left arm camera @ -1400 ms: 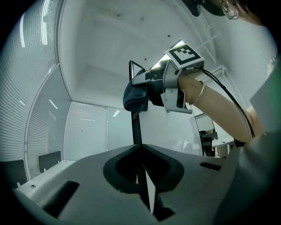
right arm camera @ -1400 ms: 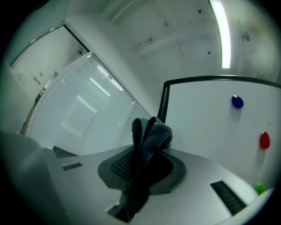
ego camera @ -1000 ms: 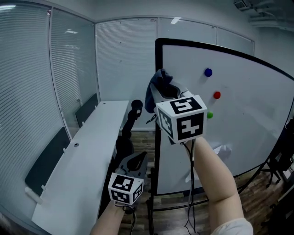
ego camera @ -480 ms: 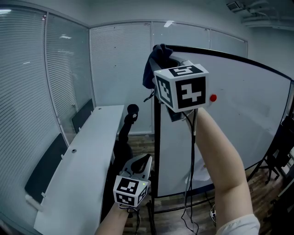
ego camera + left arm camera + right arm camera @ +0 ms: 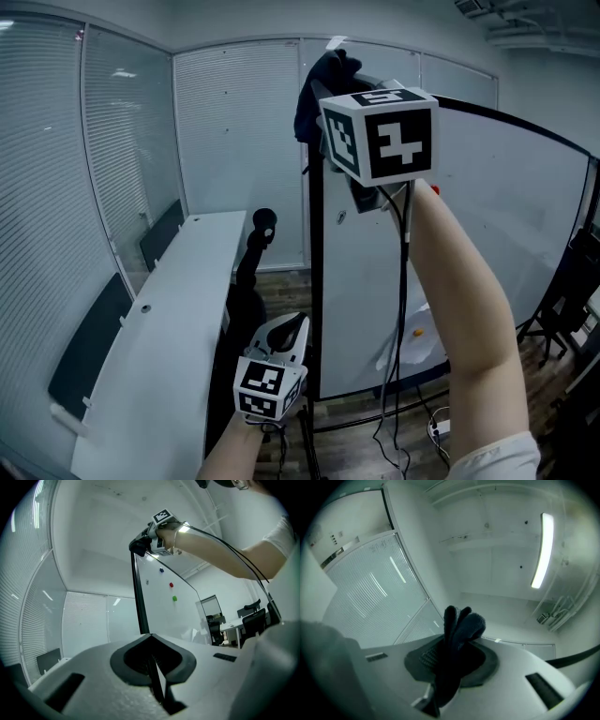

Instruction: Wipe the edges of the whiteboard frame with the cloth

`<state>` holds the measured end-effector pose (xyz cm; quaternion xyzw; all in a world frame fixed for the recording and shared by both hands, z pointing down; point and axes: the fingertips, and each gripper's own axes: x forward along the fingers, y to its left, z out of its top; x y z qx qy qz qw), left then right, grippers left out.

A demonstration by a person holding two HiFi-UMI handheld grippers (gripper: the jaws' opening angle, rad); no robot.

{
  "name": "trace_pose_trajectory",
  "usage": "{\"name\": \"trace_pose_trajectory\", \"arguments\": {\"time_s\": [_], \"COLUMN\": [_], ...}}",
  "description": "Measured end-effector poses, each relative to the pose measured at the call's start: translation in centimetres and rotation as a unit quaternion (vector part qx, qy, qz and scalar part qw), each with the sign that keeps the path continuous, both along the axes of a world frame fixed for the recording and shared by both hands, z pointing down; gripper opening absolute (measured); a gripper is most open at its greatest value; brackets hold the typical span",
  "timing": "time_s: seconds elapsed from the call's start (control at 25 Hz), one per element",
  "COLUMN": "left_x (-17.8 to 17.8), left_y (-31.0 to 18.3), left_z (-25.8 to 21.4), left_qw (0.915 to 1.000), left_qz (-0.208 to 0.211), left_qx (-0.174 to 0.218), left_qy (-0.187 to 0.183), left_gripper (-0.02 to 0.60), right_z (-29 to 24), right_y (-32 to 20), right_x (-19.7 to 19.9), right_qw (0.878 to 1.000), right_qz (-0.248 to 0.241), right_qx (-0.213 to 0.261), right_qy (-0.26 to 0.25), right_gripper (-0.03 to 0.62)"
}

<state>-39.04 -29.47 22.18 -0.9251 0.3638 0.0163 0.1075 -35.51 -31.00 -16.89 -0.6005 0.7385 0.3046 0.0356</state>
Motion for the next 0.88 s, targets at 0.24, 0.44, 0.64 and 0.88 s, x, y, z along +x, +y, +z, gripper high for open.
{"name": "trace_pose_trajectory", "arguments": {"time_s": [0.24,0.44,0.64,0.88], "left_x": [1.6,3.5,7.5,14.3], "left_y": [0.5,0.4,0.7,1.6], "left_z": [0.2,-0.2,-1.1,-1.4], "left_qw": [1.0000,0.9998,0.9998,0.9996], "left_qz": [0.004,-0.017,-0.015,-0.001], "left_qx": [-0.003,-0.008,0.002,0.008], "left_qy": [-0.002,0.000,-0.012,-0.027], "left_gripper": [0.018,0.018,0.018,0.018], "right_z": [-0.7,-1.6,-2.1,-2.9], "right_y": [0.1,0.4,0.6,0.9], "right_x": [3.3,6.7,11.4,20.0], "right_qw": [0.999,0.999,0.998,0.996], "right_qz": [0.028,0.047,0.052,0.062], "right_qx": [0.004,0.016,0.020,0.045], "right_qy": [-0.025,-0.019,-0.029,-0.051], "right_gripper": [0.067,0.067,0.067,0.067]}}
